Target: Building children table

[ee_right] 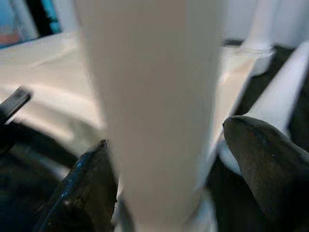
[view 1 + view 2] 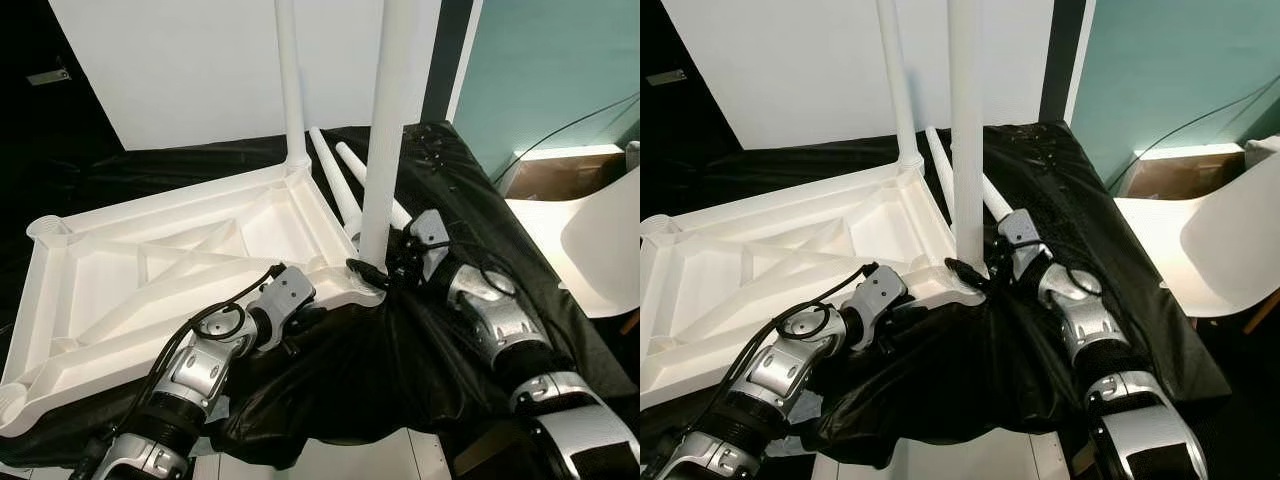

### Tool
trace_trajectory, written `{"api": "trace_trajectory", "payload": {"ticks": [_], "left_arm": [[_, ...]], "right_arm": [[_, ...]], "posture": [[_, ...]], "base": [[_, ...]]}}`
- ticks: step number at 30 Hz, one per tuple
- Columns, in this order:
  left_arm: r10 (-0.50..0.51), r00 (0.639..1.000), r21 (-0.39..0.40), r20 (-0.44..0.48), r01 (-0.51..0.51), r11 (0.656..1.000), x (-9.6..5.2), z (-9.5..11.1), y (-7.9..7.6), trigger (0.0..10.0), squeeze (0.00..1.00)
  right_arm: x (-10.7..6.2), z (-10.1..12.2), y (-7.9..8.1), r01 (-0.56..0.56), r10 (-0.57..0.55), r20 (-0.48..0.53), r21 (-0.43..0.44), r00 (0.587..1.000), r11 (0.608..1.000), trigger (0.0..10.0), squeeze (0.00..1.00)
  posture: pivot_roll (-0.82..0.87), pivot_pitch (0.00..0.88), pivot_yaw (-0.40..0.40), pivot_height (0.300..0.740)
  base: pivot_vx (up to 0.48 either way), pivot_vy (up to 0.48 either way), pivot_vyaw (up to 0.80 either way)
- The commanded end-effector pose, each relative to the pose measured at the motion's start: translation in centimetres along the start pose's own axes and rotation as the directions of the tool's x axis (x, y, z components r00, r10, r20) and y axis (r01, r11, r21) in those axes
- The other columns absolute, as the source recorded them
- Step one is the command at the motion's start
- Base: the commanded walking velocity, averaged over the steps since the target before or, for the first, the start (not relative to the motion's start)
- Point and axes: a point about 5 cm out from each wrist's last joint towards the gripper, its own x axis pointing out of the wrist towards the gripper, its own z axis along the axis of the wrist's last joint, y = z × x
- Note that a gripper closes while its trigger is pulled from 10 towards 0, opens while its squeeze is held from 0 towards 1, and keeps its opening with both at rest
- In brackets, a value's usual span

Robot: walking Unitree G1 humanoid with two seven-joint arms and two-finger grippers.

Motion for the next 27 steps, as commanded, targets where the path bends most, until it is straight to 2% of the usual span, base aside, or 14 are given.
{"api": "trace_trajectory", "payload": {"ticks": [1, 2, 3, 8, 10, 14, 16, 18, 19, 22, 23, 24, 26, 27], "left_arm": [[-0.107, 0.987, -0.080, -0.120, 0.098, 0.992, 0.6, -3.3, -2.0, 10.0, 0.00], [-0.107, 0.987, -0.080, -0.120, 0.098, 0.992, 0.6, -3.3, -2.0, 10.0, 0.00], [-0.106, 0.987, -0.081, -0.121, 0.097, 0.992, 0.5, -3.3, -2.0, 10.0, 0.00], [-0.102, 0.987, -0.083, -0.122, 0.093, 0.992, 0.4, -3.4, -2.0, 10.0, 0.00], [-0.101, 0.987, -0.084, -0.122, 0.091, 0.992, 0.3, -3.4, -1.9, 10.0, 0.00], [-0.101, 0.988, -0.084, -0.121, 0.091, 0.992, 0.3, -3.4, -2.0, 10.0, 0.00], [-0.102, 0.988, -0.085, -0.119, 0.092, 0.992, 0.4, -3.4, -2.0, 10.0, 0.00], [-0.101, 0.988, -0.086, -0.119, 0.091, 0.992, 0.3, -3.4, -2.1, 10.0, 0.00], [-0.101, 0.988, -0.087, -0.119, 0.091, 0.992, 0.3, -3.5, -2.1, 10.0, 0.00], [-0.100, 0.988, -0.087, -0.119, 0.090, 0.992, 0.3, -3.5, -2.1, 10.0, 0.00], [-0.102, 0.988, -0.087, -0.119, 0.092, 0.992, 0.3, -3.4, -2.1, 10.0, 0.00], [-0.102, 0.988, -0.087, -0.119, 0.092, 0.992, 0.3, -3.4, -2.1, 10.0, 0.00], [-0.099, 0.988, -0.085, -0.120, 0.089, 0.992, 0.3, -3.4, -2.0, 10.0, 0.00], [-0.098, 0.988, -0.085, -0.120, 0.088, 0.993, 0.3, -3.4, -1.9, 10.0, 0.00]], "right_arm": [[-0.1, -0.8, 0.5, -0.078, 0.078, -0.052, 0.002, 0.996, 0.997, 3.7, 0.00], [-0.1, -0.8, 0.5, -0.078, 0.078, -0.052, 0.002, 0.996, 0.997, 3.7, 0.00], [-0.2, -0.8, 0.3, -0.094, 0.093, -0.072, -0.005, 0.993, 0.996, 0.0, 0.00], [-0.4, -1.2, 0.0, -0.126, 0.124, -0.122, -0.002, 0.985, 0.992, 0.0, 0.00], [-0.6, -1.6, 0.1, -0.132, 0.134, -0.144, 0.024, 0.981, 0.991, 0.0, 0.00], [-0.6, -2.1, 0.6, -0.118, 0.125, -0.128, 0.061, 0.984, 0.991, 0.0, 0.00], [-0.2, -2.3, 1.8, -0.049, 0.056, -0.053, 0.130, 0.997, 0.990, 0.0, 0.00], [0.2, -2.4, 3.4, 0.070, -0.072, 0.010, 0.150, 0.997, 0.986, 0.0, 0.00], [0.4, -2.7, 4.9, 0.132, -0.139, 0.031, 0.159, 0.990, 0.978, 0.0, 0.00], [0.4, -2.8, 5.8, 0.174, -0.184, 0.044, 0.168, 0.982, 0.970, 0.0, 0.00], [0.3, -3.1, 6.9, 0.278, -0.292, 0.052, 0.192, 0.955, 0.941, 0.0, 0.00], [0.2, -3.2, 6.7, 0.349, -0.366, 0.047, 0.210, 0.929, 0.913, 0.0, 0.00], [-0.2, -3.3, 5.1, 0.502, -0.522, 0.021, 0.242, 0.853, 0.830, 0.0, 0.00], [-0.3, -3.3, 4.6, 0.539, -0.559, 0.012, 0.249, 0.829, 0.805, 0.0, 0.00]], "posture": [[-0.01, 0.000, 0.013, 0.740], [-0.01, 0.000, 0.013, 0.740], [-0.01, 0.000, 0.013, 0.740], [-0.01, 0.000, 0.012, 0.740], [-0.01, 0.000, 0.013, 0.740], [-0.01, 0.000, 0.013, 0.740], [-0.01, 0.000, 0.011, 0.740], [-0.01, 0.000, 0.012, 0.740], [-0.01, 0.000, 0.014, 0.740], [-0.01, 0.000, 0.014, 0.740], [-0.01, 0.000, 0.015, 0.740], [-0.01, 0.000, 0.013, 0.740], [0.00, 0.000, 0.011, 0.740], [0.00, 0.000, 0.011, 0.740]], "base": [[0.000, 0.000, 0.00], [0.000, 0.000, 0.00], [0.000, 0.000, 0.00], [0.000, 0.000, 0.00], [0.000, 0.000, 0.00], [0.000, 0.000, 0.00], [0.000, 0.000, 0.00], [0.000, 0.000, 0.00], [0.000, 0.000, 0.00], [0.000, 0.000, 0.00], [0.000, 0.000, 0.00], [0.000, 0.000, 0.00], [0.000, 0.000, 0.00], [0.000, 0.000, 0.00]]}}
